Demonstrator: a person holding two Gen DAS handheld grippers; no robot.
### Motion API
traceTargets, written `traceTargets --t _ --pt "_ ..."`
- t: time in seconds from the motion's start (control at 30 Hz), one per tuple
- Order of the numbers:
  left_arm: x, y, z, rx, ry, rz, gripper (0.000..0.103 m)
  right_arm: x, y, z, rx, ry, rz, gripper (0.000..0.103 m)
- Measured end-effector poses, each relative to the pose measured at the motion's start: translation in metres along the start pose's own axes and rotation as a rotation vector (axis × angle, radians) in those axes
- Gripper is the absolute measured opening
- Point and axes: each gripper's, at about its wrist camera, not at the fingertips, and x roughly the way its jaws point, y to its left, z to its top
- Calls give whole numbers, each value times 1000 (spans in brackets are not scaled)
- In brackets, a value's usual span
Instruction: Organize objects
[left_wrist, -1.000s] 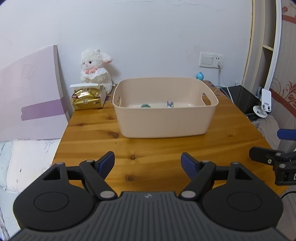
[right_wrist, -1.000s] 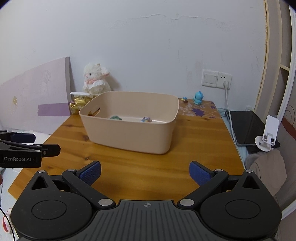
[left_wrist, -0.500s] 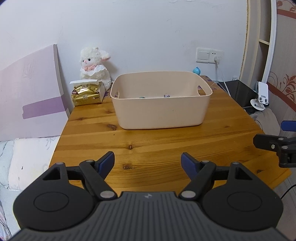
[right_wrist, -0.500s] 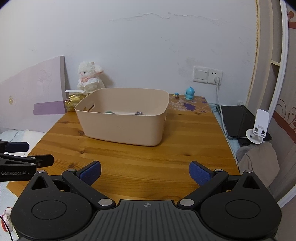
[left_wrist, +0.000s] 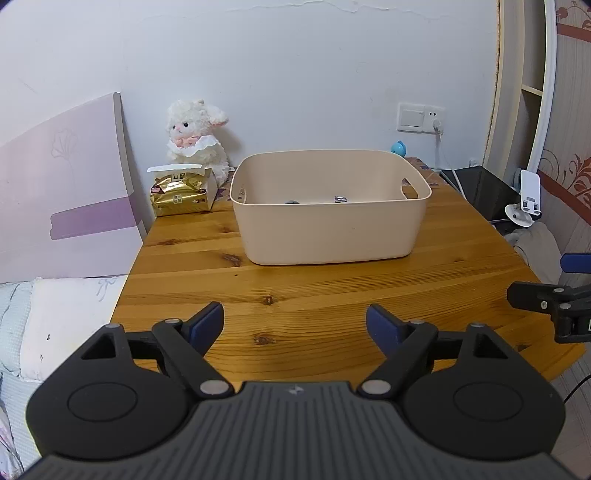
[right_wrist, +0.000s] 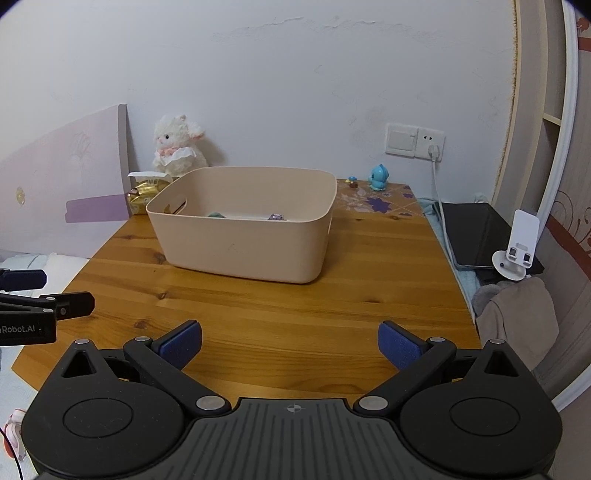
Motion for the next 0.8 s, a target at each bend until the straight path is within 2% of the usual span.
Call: traceTargets --t 0.8 --pt "16 8 0 -23 35 6 92 16 -2 3 -12 42 3 103"
